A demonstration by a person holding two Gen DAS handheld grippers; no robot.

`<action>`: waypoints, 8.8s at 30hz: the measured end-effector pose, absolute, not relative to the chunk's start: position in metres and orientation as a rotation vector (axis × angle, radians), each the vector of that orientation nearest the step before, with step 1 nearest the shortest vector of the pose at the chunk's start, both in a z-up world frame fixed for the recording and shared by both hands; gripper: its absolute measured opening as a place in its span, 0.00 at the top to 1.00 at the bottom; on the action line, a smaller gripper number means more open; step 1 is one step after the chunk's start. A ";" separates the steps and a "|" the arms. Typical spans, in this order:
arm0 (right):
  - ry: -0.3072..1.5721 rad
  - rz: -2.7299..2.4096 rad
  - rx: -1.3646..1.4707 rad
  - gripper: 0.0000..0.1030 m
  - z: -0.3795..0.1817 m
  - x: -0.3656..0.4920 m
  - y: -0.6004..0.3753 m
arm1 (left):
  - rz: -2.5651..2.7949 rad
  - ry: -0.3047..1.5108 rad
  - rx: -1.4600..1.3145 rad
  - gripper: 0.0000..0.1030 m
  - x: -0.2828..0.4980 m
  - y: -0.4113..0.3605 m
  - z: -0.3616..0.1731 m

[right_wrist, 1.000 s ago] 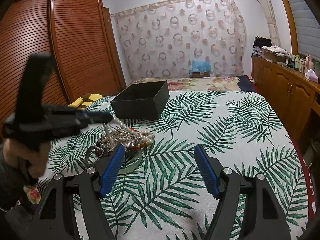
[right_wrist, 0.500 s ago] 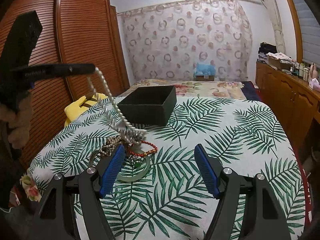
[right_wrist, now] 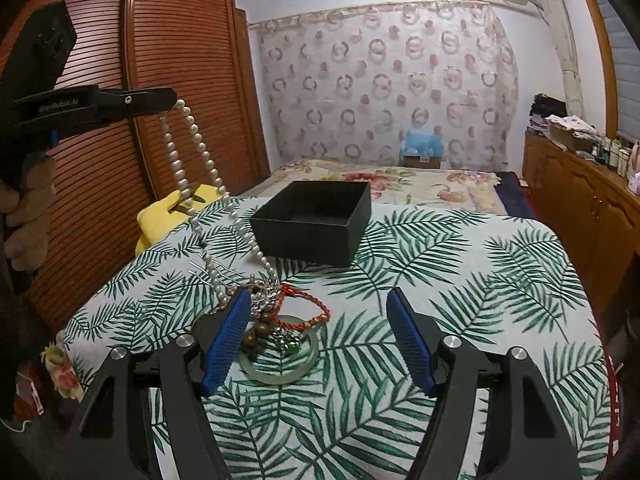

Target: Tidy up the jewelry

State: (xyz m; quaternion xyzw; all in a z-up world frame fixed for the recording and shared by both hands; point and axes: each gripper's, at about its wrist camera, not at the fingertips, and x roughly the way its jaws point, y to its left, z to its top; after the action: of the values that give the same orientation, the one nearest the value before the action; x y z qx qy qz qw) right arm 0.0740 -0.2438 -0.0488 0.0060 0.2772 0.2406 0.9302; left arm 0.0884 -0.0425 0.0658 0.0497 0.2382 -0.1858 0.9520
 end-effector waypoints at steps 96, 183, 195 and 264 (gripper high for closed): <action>0.579 0.554 -0.093 0.92 0.009 0.258 -0.199 | -0.348 0.394 0.055 0.93 0.195 -0.036 0.127; 0.757 0.538 -0.044 0.70 -0.092 0.075 -0.231 | -0.350 0.903 0.081 0.84 0.086 -0.040 -0.107; 0.748 0.544 -0.001 0.70 -0.093 0.075 -0.237 | -0.352 0.860 0.060 0.96 0.078 -0.039 -0.098; 0.692 0.588 -0.238 0.96 -0.044 0.139 -0.190 | -0.317 0.702 0.008 0.96 0.107 -0.009 -0.055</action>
State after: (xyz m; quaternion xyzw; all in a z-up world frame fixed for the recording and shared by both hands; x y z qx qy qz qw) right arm 0.1388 -0.1896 -0.0440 -0.1149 0.3334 0.2835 0.8918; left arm 0.1073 -0.0091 -0.0551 0.0041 0.3422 -0.1545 0.9268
